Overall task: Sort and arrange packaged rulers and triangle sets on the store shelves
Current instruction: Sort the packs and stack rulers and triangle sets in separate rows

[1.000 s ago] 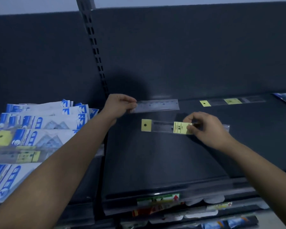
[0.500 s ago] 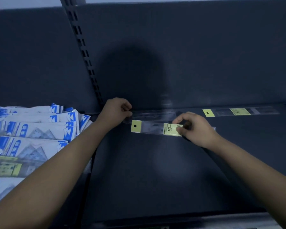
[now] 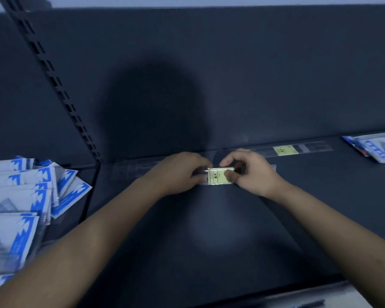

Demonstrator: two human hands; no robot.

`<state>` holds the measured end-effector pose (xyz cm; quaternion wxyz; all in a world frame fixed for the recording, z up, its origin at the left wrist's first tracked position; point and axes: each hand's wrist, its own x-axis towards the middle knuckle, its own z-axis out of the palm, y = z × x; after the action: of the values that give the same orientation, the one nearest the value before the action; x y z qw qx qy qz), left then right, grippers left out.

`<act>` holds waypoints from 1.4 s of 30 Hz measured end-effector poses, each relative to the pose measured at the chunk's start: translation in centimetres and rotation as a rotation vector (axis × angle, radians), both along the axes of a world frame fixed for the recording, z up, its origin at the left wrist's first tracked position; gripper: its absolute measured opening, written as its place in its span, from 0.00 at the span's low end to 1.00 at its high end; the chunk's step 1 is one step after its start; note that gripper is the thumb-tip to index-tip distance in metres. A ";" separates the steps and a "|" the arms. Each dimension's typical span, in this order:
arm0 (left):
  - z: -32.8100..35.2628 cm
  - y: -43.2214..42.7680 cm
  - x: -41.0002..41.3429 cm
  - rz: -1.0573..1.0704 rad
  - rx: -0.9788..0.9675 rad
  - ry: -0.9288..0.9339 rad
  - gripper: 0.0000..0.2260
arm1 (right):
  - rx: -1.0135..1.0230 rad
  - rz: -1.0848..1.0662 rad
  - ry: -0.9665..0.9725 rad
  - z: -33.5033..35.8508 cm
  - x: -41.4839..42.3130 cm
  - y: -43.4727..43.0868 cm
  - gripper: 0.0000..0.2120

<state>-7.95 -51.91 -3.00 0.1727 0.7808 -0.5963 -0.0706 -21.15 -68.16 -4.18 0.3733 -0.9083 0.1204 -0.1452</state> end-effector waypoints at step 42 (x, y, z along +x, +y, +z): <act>-3.7 -19.6 -8.3 0.396 -0.158 -0.021 0.15 | -0.330 -0.256 -0.010 -3.8 -7.8 -21.7 0.13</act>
<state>-16.22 -71.54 -6.71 0.2376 0.8675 -0.4367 0.0197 -28.93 -89.90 -7.99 0.1986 -0.9338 0.2074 -0.2136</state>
